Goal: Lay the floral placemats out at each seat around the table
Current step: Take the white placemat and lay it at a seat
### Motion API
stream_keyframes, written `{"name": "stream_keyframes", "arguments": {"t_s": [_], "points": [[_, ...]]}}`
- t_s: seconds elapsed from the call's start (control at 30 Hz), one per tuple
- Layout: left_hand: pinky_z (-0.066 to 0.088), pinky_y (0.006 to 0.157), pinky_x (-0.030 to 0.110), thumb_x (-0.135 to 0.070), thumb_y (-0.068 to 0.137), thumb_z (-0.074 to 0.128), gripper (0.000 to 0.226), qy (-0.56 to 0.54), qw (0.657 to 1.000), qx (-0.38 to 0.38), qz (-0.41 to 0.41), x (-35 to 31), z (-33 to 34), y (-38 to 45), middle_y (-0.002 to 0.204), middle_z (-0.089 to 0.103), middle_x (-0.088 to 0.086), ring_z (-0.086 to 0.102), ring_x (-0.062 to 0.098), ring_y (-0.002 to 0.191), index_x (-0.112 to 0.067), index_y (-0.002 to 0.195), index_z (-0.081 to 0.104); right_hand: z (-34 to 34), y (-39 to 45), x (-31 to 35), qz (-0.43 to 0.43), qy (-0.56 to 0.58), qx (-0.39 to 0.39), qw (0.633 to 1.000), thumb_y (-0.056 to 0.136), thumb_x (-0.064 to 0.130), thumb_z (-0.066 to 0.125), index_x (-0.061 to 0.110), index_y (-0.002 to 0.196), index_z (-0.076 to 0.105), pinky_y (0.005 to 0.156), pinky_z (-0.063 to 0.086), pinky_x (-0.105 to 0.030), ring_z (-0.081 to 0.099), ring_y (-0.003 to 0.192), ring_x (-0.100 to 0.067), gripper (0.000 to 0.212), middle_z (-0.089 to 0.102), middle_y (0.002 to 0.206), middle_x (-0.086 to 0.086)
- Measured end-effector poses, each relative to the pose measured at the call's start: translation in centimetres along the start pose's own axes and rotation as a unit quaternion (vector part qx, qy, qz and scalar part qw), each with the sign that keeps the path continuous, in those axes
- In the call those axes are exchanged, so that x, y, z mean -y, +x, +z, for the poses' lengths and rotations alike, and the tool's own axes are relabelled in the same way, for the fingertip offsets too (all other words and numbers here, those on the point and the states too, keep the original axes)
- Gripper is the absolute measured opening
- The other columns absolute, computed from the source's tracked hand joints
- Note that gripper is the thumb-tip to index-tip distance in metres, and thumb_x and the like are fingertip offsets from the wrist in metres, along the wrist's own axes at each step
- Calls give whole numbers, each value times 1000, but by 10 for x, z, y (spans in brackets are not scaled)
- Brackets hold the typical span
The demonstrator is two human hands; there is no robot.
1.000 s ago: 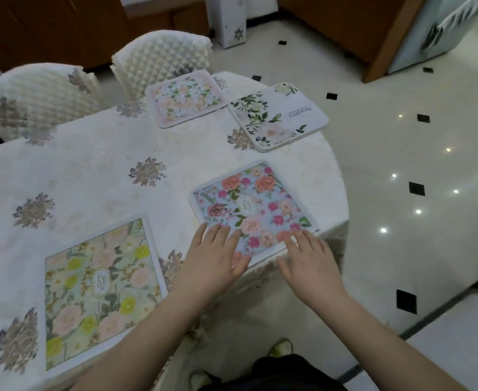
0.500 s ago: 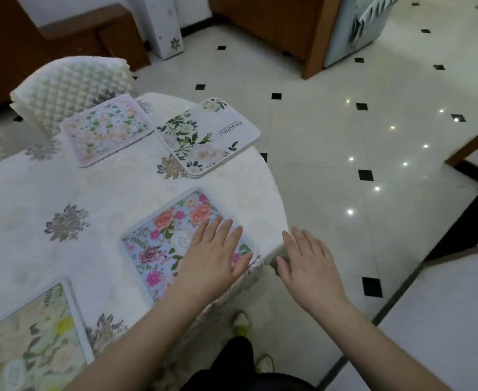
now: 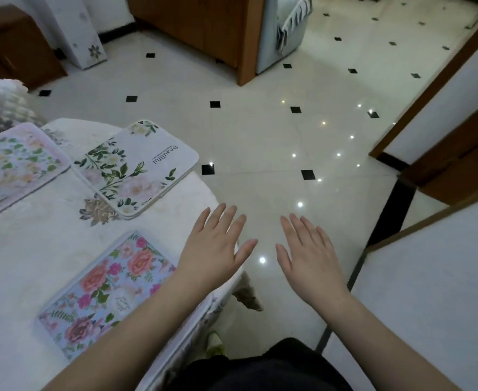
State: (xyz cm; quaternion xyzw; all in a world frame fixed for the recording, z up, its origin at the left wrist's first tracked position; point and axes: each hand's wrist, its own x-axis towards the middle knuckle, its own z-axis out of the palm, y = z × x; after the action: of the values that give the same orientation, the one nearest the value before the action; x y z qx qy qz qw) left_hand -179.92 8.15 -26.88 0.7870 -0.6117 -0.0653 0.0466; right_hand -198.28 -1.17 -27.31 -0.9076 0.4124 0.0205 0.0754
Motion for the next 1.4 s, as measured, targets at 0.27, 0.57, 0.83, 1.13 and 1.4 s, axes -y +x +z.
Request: {"name": "stream_keyframes", "arguments": {"t_s": [0.27,0.57,0.83,1.13,1.4], "points": [[5,123,41,-62,96,5,78,26,999,13,16,-36,-2,68,156,41,8,26,26,149,-17,149,43,-4,38,-58,22,12,-15,1000,99,50,10,20,157,9,122,-3,-40,8,152,-16,65,15,165,1],[-2,122,41,-66,88,-10,86,53,998,40,-23,-108,15,162,165,18,0,6,19,153,-25,157,22,-12,105,-161,-9,52,1,999,102,45,19,18,157,10,122,-4,-36,6,152,-18,63,12,165,-3],[6,122,44,-66,91,-3,79,58,996,34,-66,-135,9,213,163,26,2,15,24,152,-28,156,24,-30,151,-208,-40,54,-1,998,103,43,26,20,157,16,122,2,-42,11,152,-21,60,16,165,-2],[15,121,44,-59,98,16,70,55,994,-7,-92,-109,6,264,161,29,7,25,28,149,-20,153,35,-37,225,-207,-75,43,-2,996,102,43,28,19,157,18,122,3,-42,13,152,-21,61,17,164,-2],[3,122,44,-58,99,17,70,52,989,-33,-136,-44,0,319,162,27,8,20,29,151,-18,155,29,-48,321,-163,-136,7,0,991,102,43,25,18,157,18,123,4,-44,12,152,-19,61,16,165,-1]]}}
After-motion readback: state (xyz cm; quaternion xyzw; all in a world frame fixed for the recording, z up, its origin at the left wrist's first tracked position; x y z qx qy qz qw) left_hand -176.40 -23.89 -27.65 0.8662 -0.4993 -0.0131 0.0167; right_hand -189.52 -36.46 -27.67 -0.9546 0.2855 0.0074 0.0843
